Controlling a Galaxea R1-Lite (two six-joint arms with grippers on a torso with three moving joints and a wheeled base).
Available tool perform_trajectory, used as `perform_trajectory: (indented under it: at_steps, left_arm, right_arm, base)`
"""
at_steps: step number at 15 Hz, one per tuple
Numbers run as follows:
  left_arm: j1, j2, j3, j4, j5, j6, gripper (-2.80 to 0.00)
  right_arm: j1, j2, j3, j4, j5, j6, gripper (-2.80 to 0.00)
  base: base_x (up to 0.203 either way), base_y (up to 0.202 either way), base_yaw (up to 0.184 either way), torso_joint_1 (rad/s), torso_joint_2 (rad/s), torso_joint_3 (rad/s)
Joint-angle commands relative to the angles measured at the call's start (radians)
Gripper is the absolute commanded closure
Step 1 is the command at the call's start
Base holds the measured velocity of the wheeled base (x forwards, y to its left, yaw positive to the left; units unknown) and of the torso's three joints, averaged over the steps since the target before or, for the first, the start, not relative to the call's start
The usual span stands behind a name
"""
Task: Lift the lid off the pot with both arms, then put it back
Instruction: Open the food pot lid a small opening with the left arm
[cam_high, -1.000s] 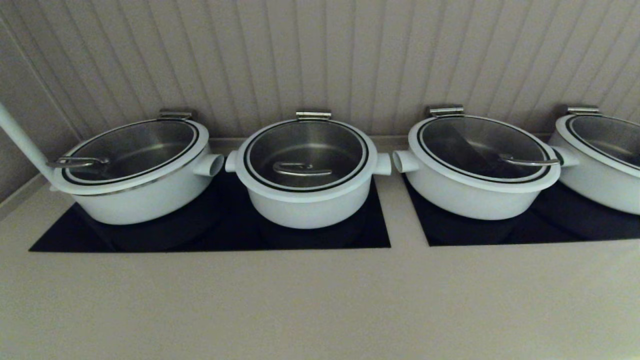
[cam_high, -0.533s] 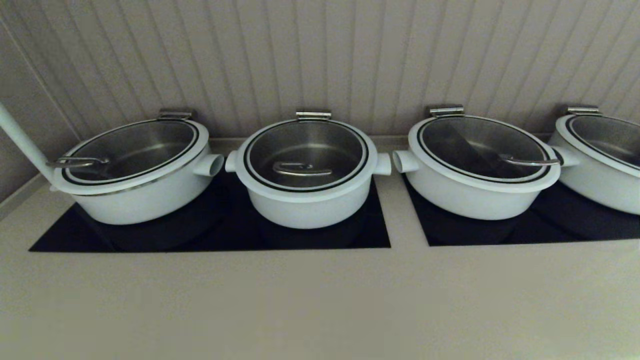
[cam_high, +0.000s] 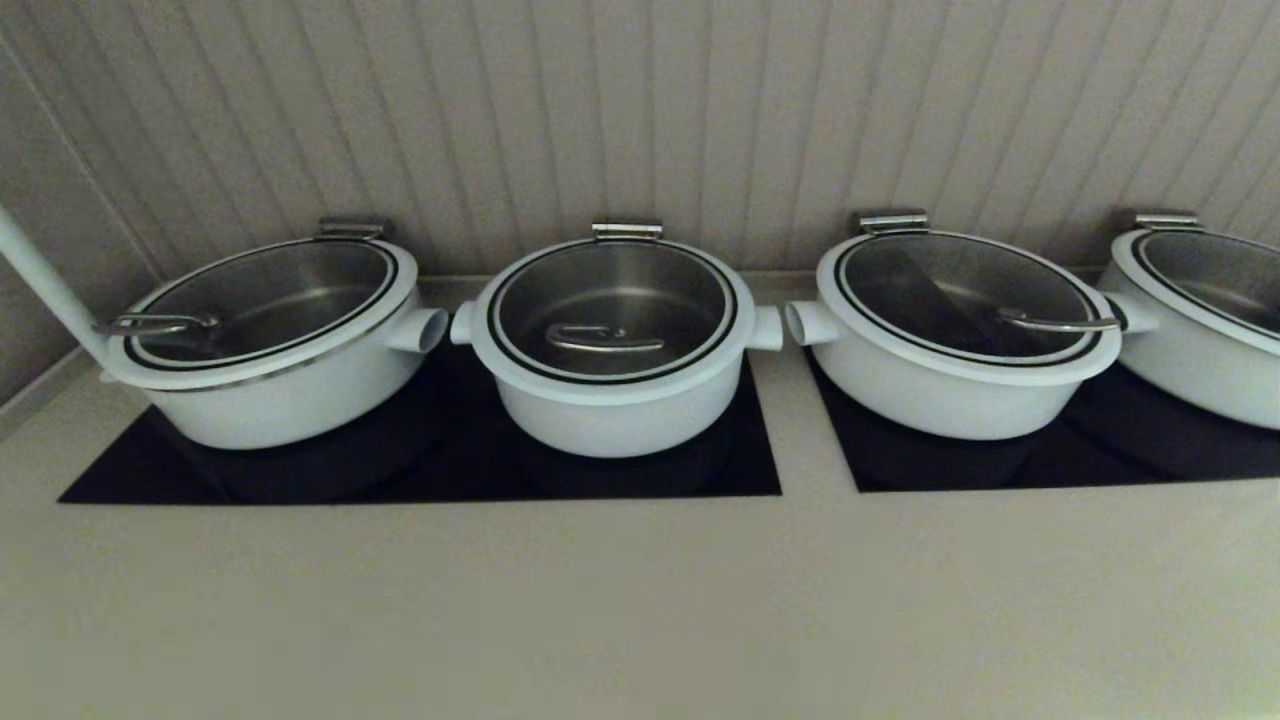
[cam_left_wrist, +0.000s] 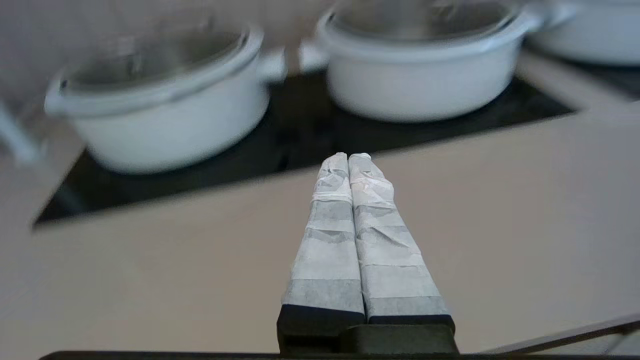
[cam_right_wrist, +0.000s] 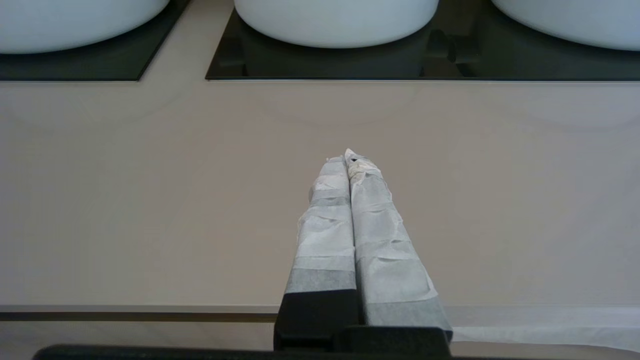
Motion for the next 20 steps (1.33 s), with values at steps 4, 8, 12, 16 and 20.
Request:
perform_trajectory:
  at_steps: [4,8,12,16,20]
  left_arm:
    - [0.000,0.222,-0.238,0.074,-0.084,0.013,0.00]
    - [-0.001,0.471,-0.378,0.078,-0.256,0.115,0.00]
    - [-0.003,0.685,-0.407,0.076,-0.334,0.293,0.00]
    - [-0.046,0.957,-0.429,-0.069,-0.339,0.376,0.00]
    - [-0.134,1.220,-0.494,-0.252,-0.335,0.385,0.00]
  right_arm:
    - [0.000,0.000,0.000,-0.001,0.001,0.000,0.00]
    - [0.005,0.001,0.000,-0.001,0.001,0.000,0.00]
    - [0.005,0.002,0.000,-0.001,0.001,0.000,0.00]
    - [0.005,0.002,0.000,-0.001,0.001,0.000,0.00]
    - [0.005,0.002,0.000,-0.001,0.001,0.000,0.00]
  base:
    - [0.000,0.000,0.000,0.000,0.00,0.000]
    - [0.000,0.000,0.000,0.000,0.00,0.000]
    - [0.000,0.000,0.000,0.000,0.00,0.000]
    - [0.000,0.000,0.000,0.000,0.00,0.000]
    - [0.000,0.000,0.000,0.000,0.00,0.000]
